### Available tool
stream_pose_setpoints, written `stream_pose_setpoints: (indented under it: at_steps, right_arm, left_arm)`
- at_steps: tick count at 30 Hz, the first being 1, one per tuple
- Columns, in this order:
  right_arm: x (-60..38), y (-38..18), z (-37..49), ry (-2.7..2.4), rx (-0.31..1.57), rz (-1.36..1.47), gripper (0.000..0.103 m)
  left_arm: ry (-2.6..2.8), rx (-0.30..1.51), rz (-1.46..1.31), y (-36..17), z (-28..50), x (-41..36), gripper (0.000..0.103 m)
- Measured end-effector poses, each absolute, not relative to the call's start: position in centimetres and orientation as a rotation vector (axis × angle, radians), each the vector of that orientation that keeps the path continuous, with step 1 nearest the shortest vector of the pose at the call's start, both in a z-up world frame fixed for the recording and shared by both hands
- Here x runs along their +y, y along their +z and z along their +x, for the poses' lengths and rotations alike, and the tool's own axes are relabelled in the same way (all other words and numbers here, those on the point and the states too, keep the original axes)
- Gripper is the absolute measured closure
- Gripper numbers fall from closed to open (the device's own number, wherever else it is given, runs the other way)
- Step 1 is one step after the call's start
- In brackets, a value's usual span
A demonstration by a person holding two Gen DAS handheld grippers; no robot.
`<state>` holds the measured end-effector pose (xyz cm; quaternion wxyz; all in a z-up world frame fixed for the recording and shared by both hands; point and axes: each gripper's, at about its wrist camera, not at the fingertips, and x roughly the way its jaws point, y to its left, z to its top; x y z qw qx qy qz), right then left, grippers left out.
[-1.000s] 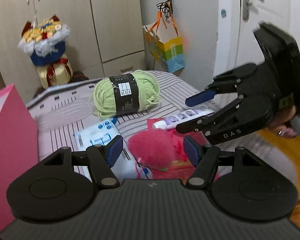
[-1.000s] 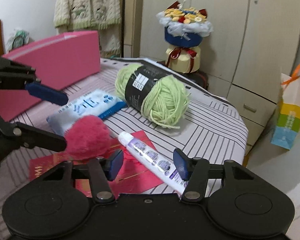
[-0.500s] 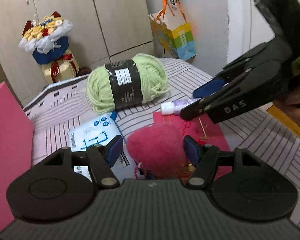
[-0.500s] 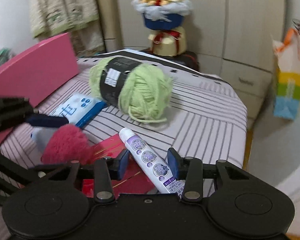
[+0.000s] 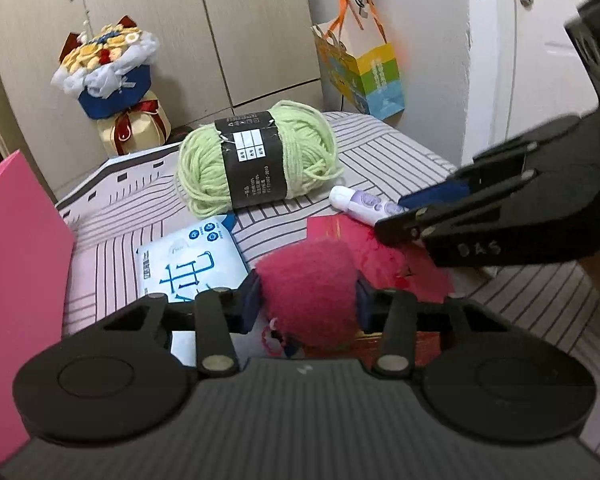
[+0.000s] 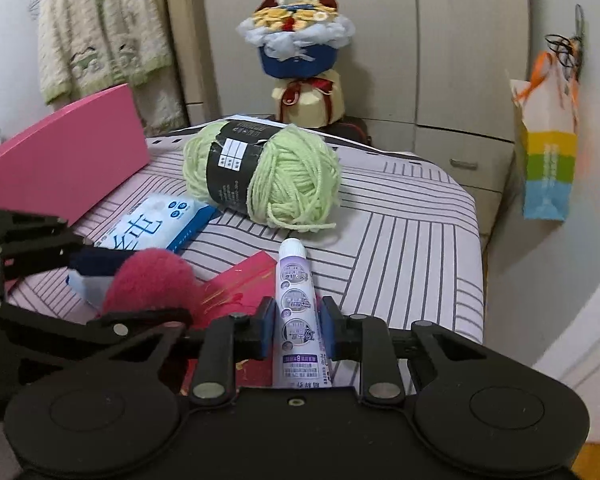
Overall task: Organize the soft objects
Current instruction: 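Grasp the pink pompom with the left tool while the right tool grasps the white tube, then carry the pink pompom and white tube together over the pink box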
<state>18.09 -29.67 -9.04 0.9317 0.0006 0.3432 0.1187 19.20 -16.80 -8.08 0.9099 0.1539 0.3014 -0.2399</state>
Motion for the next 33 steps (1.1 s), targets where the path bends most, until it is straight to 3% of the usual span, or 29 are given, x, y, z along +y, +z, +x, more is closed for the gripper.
stream_pose_setpoints:
  at_steps: [16, 33]
  right_arm:
    - [-27.7, -8.4, 15.2, 0.163, 0.605, 0.044, 0.075]
    - [-23.3, -7.2, 7.8, 0.228, 0.609, 0.186, 0.075]
  left_arm:
    - [-0.521, 0.566, 0.057, -5.6, 17.4, -12.1, 0.059]
    - [-0.578, 0.676, -0.148, -4.5, 13.0, -4.7, 0.059]
